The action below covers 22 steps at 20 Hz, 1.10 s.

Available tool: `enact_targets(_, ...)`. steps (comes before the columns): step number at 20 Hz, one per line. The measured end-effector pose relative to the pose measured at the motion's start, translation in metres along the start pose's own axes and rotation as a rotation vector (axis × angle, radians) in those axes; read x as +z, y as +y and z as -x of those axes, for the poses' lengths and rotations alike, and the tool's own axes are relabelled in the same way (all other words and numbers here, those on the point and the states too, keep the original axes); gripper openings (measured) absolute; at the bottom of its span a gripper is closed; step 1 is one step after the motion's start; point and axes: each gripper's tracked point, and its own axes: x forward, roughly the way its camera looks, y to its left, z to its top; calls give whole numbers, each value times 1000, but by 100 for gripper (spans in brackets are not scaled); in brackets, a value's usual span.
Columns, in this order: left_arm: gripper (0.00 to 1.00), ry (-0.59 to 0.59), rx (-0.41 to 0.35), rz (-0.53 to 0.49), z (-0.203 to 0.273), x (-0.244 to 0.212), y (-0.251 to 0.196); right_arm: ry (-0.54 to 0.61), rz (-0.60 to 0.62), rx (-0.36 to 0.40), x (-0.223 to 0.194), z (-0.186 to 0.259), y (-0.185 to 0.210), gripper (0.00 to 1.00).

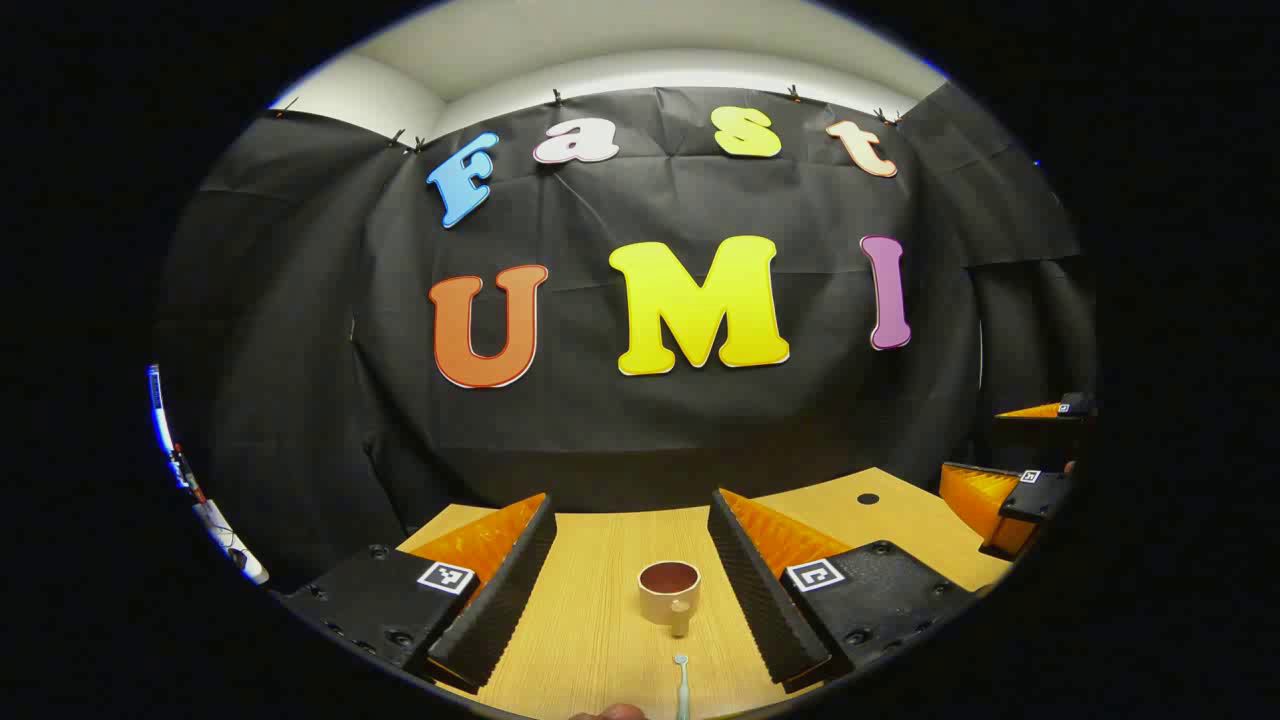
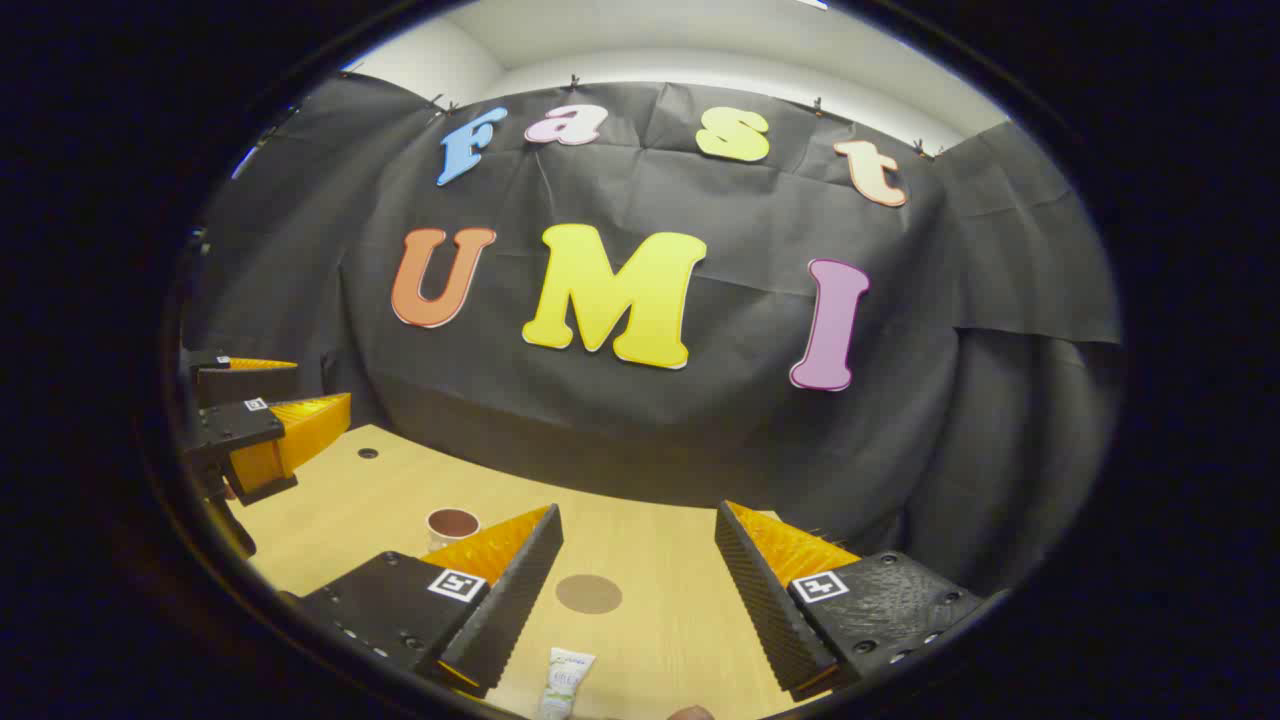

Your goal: Put the toothbrush and toothpaste on the desktop into the cup, then pick up the cup and place it on the coaster on the desktop.

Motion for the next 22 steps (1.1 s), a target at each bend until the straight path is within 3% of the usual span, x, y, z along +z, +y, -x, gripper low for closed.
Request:
enact_targets(11, 100, 9, -14, -4, -4, -3, 1, 37, 8, 7, -8, -2, 5, 96)
enact_targets(22, 97, 167, -89, 17, -5, -44, -17, 157, 2, 39, -41, -8, 11, 95)
